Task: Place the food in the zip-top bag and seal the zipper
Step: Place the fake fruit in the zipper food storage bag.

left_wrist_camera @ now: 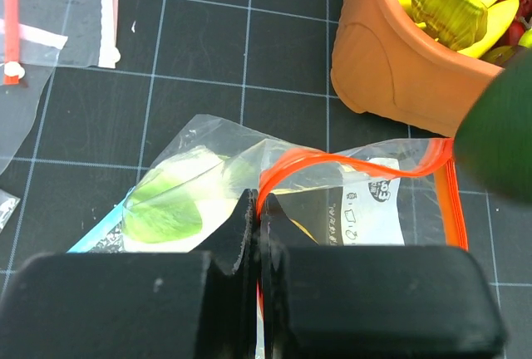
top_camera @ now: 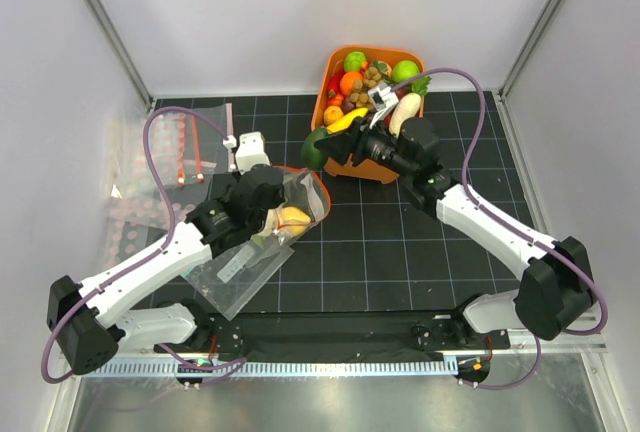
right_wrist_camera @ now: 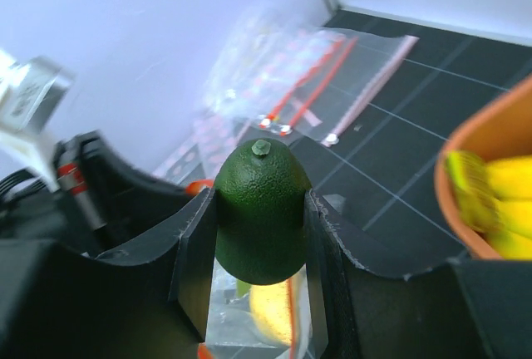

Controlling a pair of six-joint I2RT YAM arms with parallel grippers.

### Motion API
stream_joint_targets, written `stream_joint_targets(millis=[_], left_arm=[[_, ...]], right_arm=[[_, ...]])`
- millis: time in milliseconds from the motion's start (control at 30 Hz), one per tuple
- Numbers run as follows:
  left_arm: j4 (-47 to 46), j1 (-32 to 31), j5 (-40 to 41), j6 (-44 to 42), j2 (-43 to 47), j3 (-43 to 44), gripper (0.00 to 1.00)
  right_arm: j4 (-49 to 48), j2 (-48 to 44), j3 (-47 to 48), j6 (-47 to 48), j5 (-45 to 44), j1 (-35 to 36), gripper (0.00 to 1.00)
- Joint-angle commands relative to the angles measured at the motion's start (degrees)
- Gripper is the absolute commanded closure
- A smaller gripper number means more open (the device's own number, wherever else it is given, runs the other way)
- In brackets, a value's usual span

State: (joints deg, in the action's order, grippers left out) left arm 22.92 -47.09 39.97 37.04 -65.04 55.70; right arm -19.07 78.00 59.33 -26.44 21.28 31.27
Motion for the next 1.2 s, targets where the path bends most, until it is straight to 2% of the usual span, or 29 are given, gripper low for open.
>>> stream_joint_targets(millis=[0, 200, 433, 600, 800, 833, 900, 1000, 1167], left_arm=[[-1.7, 0.2, 0.6, -0.3, 1.1, 2.0, 1.00], [-0.4, 0.2, 1.8, 0.5, 0.1, 2.7, 1.00], [0.4, 1.6, 1.8, 1.8, 1.3, 2.3, 0.99], [0.5, 3.8, -0.1, 3.5, 2.2, 1.3, 0.99], [0.5, 4.6, 1.2, 5.1, 4.7, -0.2, 0.99], [0.4, 4.6, 1.4, 5.4, 5.3, -0.5, 0.99], [-0.7, 4.6, 1.7, 5.4, 7.2, -1.6, 0.99], [-1.8, 4.6, 1.8, 5.4, 9.6, -2.8, 0.99], [-1.5, 4.6, 3.9, 5.9, 11.2, -3.5, 0.99]], right_arm=[[-8.4, -2.8, -0.6, 4.2, 7.0, 1.6, 0.88], [-10.0, -2.9, -1.0, 7.1, 12.7, 3.4, 0.87], [-7.2, -0.7, -0.1, 12.0, 13.8, 5.4, 0.87], [-2.4, 2.6, 2.4, 16.2, 13.0, 7.6, 0.86], [6.8, 7.3, 7.5, 23.4, 11.3, 11.3, 0.79], [8.2, 8.2, 8.2, 24.5, 10.6, 11.9, 0.76], [11.0, 9.0, 9.6, 26.1, 8.3, 13.4, 0.49], [9.4, 9.0, 8.7, 25.5, 5.9, 13.8, 0.24], [4.4, 4.3, 4.5, 23.7, -1.6, 13.8, 0.20]])
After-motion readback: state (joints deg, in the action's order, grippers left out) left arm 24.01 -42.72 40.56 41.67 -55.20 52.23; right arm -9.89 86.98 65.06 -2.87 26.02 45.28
